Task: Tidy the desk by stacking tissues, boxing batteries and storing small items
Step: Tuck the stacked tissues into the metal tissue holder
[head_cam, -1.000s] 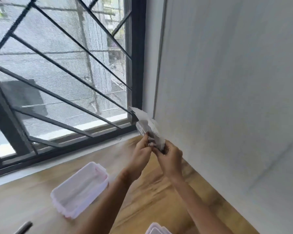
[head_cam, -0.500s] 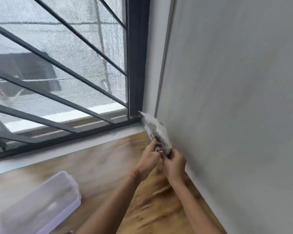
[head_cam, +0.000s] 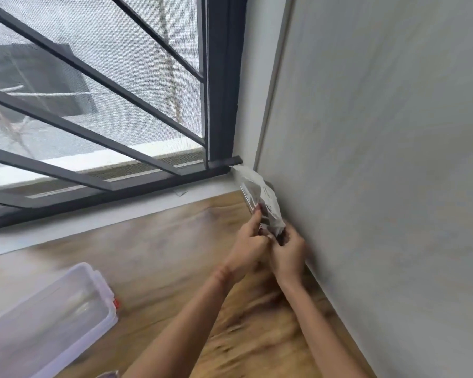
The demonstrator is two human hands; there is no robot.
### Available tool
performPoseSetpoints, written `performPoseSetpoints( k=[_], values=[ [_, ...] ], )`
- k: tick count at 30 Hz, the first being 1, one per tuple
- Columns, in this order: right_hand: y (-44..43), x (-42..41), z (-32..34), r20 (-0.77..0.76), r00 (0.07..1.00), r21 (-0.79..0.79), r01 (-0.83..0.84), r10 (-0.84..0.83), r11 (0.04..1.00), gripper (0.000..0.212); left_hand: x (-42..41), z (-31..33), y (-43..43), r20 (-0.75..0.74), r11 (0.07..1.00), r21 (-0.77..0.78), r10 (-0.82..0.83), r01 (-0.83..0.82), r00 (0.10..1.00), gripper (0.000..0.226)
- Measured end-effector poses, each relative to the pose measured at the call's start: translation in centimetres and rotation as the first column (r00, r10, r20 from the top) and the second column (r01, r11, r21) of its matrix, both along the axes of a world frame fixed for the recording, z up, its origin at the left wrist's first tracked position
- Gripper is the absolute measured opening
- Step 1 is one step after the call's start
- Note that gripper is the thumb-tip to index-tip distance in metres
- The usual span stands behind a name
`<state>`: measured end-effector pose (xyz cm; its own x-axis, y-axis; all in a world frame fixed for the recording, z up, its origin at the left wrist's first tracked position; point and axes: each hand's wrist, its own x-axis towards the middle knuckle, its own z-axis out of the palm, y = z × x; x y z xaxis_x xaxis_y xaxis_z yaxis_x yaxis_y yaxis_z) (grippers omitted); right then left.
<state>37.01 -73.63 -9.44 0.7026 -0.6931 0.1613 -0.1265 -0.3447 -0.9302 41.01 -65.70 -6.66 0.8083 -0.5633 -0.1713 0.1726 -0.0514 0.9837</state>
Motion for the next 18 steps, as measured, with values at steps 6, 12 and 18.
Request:
performPoseSetpoints(
  k=[6,12,18],
  values=[
    [-0.6,0.2,-1.0,-0.009,1.0,0.007,0.017,-0.017,1.0,0.026,-0.1,-0.3,-0.4,-0.005,1.0,0.016,-0.005,0.005,1.0,0.065],
    [-0.6,0.0,-1.0,-0.042,0.999,-0.019,0.03,-0.031,0.999,0.032,-1.0,0.0,-0.1,-0.018,0.999,0.036,-0.022,0.023,1.0,0.069],
    [1.0,-1.7,2.2,-0.009,0.997,-0.04,0.079,-0.079,0.996,0.068,-3.9,2.8,2.8,0.005,0.999,0.04,-0.004,0.004,1.0,0.071]
  ],
)
